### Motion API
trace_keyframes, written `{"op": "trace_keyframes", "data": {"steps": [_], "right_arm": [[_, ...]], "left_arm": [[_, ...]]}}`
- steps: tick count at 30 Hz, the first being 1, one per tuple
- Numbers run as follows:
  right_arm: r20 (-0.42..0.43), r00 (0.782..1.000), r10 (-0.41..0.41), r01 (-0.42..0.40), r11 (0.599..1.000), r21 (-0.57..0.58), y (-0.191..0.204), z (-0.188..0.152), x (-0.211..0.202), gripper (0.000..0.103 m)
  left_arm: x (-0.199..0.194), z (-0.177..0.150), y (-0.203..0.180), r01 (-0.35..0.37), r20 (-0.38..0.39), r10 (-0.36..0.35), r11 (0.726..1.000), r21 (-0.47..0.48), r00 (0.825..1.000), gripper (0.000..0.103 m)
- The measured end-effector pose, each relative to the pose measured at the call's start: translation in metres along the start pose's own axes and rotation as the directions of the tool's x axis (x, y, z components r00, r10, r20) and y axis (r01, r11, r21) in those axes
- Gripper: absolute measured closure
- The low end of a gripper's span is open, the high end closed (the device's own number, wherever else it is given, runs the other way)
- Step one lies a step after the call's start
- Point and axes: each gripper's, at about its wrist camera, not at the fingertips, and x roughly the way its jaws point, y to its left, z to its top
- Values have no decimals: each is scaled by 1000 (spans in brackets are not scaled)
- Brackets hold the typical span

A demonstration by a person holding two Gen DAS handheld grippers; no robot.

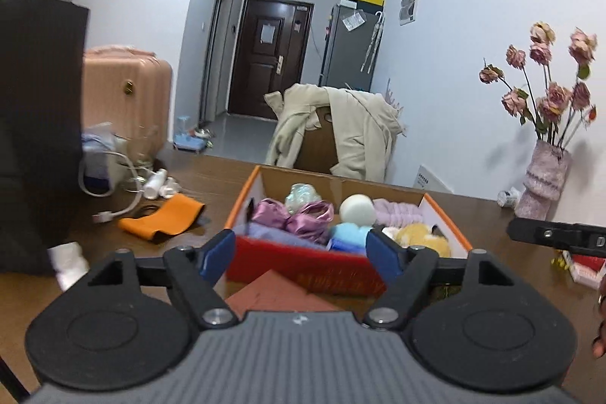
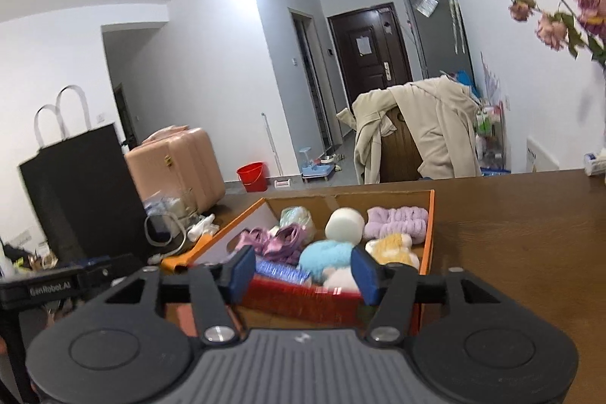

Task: Organize soft objects
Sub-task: 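Carry the tissue packet into the box and open both tools, then reach both tools to the pink sponge block and close on it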

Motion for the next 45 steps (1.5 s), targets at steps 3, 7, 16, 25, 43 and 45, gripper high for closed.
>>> {"op": "trace_keyframes", "data": {"steps": [3,7,16,25,43,45], "right_arm": [[-24,1000,19,-20,999,-38,14,-21,-22,46],[-70,996,54,-59,996,-73,33,-51,-43,46],[-118,990,77,-85,994,-70,57,-103,-52,45],[-205,970,130,-131,991,11,68,-112,12,42],[-285,936,206,-134,959,251,23,-80,135,68],[-278,937,213,-143,957,253,17,-84,134,69]], "left_arm": [[-22,-17,2,0,9,0,1000,11,1000,19],[-43,-44,9,8,-4,-8,1000,-13,1000,18],[-53,-83,43,-65,-62,61,996,-54,996,18],[0,-70,65,-53,-106,48,998,-43,993,17],[90,-69,59,102,-211,-205,904,-416,956,71],[92,-70,49,90,-211,-180,923,-375,961,71]]}}
